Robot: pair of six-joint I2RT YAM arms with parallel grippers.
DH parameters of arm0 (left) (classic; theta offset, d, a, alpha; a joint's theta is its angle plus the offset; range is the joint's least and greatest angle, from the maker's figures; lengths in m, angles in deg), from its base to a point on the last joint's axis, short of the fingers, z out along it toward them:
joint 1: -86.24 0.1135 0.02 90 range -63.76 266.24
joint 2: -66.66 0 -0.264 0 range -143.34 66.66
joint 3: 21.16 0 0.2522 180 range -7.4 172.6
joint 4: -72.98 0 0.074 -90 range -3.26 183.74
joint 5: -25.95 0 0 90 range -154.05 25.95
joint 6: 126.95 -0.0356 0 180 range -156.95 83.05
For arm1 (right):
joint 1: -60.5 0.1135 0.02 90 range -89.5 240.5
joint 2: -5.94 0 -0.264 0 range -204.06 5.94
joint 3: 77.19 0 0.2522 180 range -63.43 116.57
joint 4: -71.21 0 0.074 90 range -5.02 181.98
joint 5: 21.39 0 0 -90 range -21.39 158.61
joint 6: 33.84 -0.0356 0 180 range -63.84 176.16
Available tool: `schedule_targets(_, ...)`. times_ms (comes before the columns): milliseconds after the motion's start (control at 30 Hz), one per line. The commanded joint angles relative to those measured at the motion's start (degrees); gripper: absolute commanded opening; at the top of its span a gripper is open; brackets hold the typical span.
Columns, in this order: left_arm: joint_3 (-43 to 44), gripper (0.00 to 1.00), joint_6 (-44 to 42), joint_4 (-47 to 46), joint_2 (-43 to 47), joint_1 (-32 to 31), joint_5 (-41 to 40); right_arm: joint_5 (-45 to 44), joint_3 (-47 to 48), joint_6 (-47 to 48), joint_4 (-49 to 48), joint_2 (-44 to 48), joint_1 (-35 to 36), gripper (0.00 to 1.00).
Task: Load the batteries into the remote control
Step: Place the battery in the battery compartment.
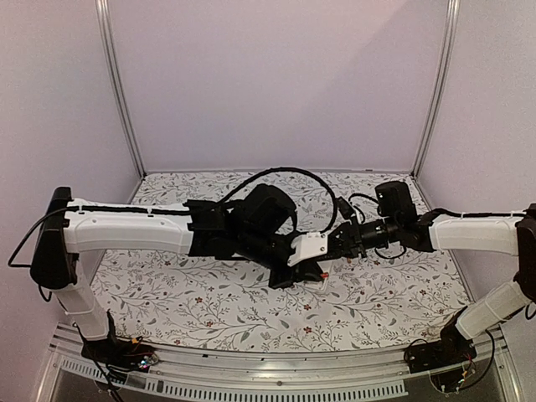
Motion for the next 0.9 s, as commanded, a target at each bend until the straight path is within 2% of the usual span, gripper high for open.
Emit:
schedule_targets(0, 2.4, 0.00, -1.5, 0.7, -2.5, -1.3, -0.2, 1.4, 2.0, -2.6, -3.9, -0.8, 1.2, 0.00)
schedule_targets(500, 2.0, 0.00, -5.5, 6.4, -4.6, -1.3, -6.7, 3.0, 1.8, -2.9, -4.1, 0.3, 1.4, 0.00)
schedule_targets(733, 2.0, 0.03, -6.2, 7.7, -4.9, -1.3, -6.3, 3.1, 2.0, -2.8, -4.1, 0.4, 1.4, 0.00)
schedule_targets(867, 2.1, 0.08, -6.5, 8.0, -5.0, -1.3, -6.5, 3.1, 2.0, -2.6, -4.1, 0.3, 1.5, 0.00)
